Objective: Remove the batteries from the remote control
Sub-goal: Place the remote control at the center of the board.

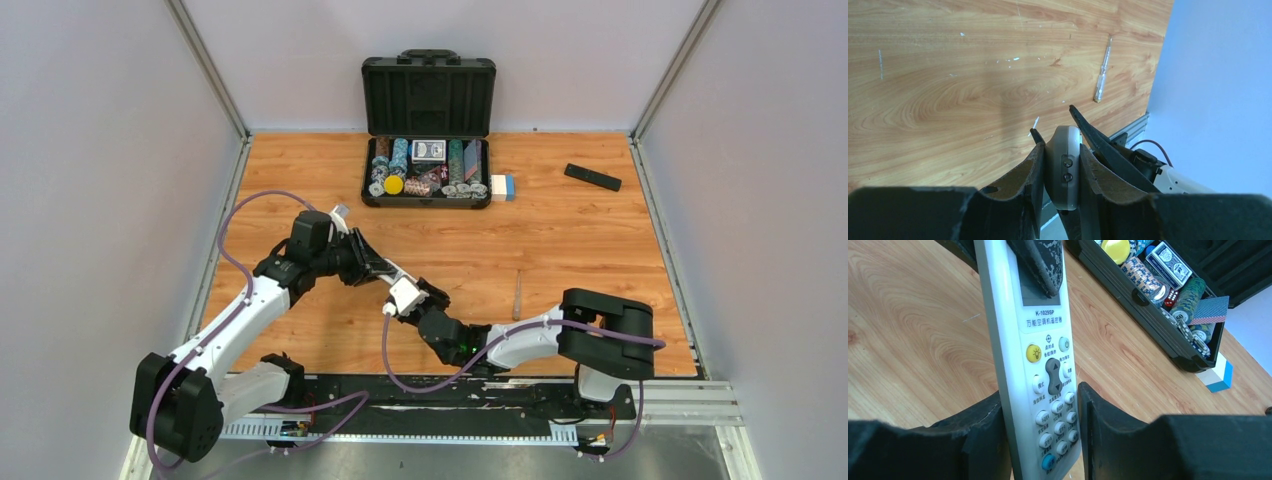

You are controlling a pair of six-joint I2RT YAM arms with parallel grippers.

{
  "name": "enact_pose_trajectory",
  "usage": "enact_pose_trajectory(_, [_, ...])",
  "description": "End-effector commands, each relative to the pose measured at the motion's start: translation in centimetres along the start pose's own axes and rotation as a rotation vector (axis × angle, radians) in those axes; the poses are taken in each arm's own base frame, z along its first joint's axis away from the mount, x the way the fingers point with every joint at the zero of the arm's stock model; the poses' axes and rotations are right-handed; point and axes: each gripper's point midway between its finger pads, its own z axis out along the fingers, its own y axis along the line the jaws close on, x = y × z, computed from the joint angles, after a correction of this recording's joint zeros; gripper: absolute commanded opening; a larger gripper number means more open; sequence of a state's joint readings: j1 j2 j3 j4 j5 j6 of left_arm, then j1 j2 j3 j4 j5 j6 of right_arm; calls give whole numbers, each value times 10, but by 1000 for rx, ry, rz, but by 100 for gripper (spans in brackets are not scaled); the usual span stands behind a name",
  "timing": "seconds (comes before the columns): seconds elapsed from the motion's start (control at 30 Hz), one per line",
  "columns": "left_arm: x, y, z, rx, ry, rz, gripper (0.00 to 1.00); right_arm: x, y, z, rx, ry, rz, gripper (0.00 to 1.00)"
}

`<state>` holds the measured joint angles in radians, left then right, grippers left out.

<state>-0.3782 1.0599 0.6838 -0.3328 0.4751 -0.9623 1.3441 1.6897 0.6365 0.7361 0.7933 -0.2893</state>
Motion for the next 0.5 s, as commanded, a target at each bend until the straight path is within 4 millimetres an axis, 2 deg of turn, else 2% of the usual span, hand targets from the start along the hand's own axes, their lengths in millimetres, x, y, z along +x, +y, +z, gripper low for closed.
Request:
enact_pose_trajectory(0.0, [-2,-16,-7,60,-10,26,0,-34,-11,2,33,-61,126,41])
enact_pose_trajectory(0.17, [-3,-21,-7,87,-10,55,0,-32,-15,-1,42,-48,131,21])
enact_pose_trajectory(0.27, [-4,-24,-7,100,-17,65,0,-29,-16,-3,33,-31,146,15])
enact_pose_trajectory(0.33, [-5,-25,-7,109,-16,72,4,-28,-16,-5,14,-20,162,8])
enact_pose_trajectory(0.37, [-4,-25,-7,112,-11,87,17,-27,-16,-6,0,-13,183,5])
enact_pose_trajectory(0.47, [-6,-28,-9,119,-21,131,45,-28,-13,-8,-65,9,229,0])
